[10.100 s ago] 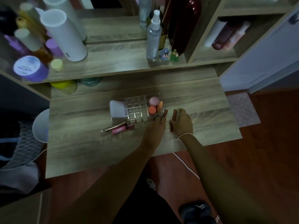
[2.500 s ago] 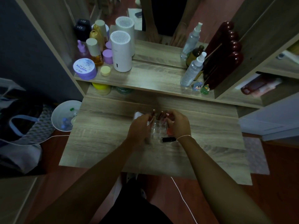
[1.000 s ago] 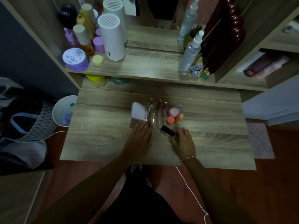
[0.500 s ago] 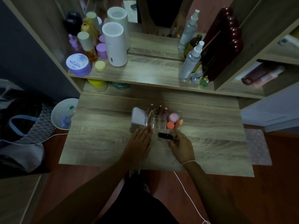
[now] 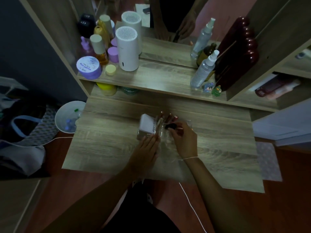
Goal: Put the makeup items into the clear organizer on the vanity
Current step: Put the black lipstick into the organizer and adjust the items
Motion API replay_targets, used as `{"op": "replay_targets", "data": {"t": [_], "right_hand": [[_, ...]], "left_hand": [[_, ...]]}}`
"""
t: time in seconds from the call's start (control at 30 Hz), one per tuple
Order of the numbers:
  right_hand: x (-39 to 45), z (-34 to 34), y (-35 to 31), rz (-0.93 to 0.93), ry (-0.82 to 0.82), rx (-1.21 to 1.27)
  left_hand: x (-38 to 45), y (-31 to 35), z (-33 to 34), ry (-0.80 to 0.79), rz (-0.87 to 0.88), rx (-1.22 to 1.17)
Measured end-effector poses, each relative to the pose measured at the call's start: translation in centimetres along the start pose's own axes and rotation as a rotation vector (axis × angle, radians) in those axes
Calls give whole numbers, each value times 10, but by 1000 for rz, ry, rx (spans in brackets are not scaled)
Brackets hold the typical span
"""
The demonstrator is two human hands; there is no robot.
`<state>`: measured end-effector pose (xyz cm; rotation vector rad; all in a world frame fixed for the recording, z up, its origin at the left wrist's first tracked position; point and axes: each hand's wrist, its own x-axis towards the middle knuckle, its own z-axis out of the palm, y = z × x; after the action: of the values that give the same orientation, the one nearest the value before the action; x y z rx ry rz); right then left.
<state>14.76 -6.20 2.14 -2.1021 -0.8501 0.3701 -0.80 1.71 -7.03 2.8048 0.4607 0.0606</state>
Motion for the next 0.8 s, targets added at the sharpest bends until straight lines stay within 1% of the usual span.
{"op": "replay_targets", "data": {"t": [0.1,0.2,0.37,0.67,0.8], "right_hand": [[9,4,-5,-3,8,-2],[13,10,-2,8,-18,-46],[14,18,7,35,-87,-184],[17,23,1,29,-92,-331],[15,24,-2,12,-104,-357]], "left_hand": [[-1,0,-1,5,-6,-14],[-1,0,1,7,-7,-26],[-2,1,2,16,-13,-35],[-3,2,2,44,-20,-70],[-4,2,1,35,-13,-78]]}}
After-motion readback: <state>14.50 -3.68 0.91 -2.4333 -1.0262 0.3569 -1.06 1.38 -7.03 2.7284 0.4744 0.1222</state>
